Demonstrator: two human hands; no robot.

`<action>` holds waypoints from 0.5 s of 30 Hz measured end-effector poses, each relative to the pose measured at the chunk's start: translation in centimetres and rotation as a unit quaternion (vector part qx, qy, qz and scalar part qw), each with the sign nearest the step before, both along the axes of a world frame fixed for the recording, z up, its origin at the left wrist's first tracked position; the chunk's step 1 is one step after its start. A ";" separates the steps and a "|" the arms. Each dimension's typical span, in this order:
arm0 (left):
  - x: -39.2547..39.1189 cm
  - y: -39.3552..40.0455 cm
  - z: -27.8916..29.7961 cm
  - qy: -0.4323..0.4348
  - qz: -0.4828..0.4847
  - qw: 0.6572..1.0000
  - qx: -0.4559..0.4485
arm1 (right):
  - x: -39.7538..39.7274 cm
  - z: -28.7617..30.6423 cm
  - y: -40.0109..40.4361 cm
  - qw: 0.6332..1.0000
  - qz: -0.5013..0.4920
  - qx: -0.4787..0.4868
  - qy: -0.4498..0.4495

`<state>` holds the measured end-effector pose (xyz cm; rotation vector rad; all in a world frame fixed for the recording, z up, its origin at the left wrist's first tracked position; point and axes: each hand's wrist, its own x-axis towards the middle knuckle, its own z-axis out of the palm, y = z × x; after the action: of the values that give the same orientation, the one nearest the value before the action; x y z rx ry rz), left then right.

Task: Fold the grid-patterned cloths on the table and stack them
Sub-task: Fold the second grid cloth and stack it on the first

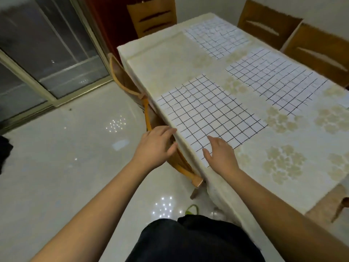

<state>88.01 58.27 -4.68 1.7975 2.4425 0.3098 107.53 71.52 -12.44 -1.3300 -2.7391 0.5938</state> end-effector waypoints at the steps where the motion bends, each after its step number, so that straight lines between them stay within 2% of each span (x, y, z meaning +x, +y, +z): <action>1: -0.9 1.0 0.1 0.001 -0.012 1.000 -0.003 | -0.7 0.0 0.5 1.000 -0.010 -0.007 0.001; 6: -4.4 6.8 -0.1 0.007 -0.084 0.996 -0.033 | -2.8 -0.2 3.1 0.999 -0.036 -0.018 -0.016; 11: -8.7 13.0 -0.7 -0.011 -0.151 0.988 -0.042 | -3.0 -1.1 4.5 0.994 -0.101 -0.022 -0.023; 15: -12.1 18.5 -2.5 0.004 -0.226 0.970 -0.092 | -4.5 -2.6 5.1 0.985 -0.163 -0.035 -0.034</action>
<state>75.87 76.78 -7.16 2.1878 1.9081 0.0338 103.08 76.62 -15.06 -1.7954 -2.4860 0.6310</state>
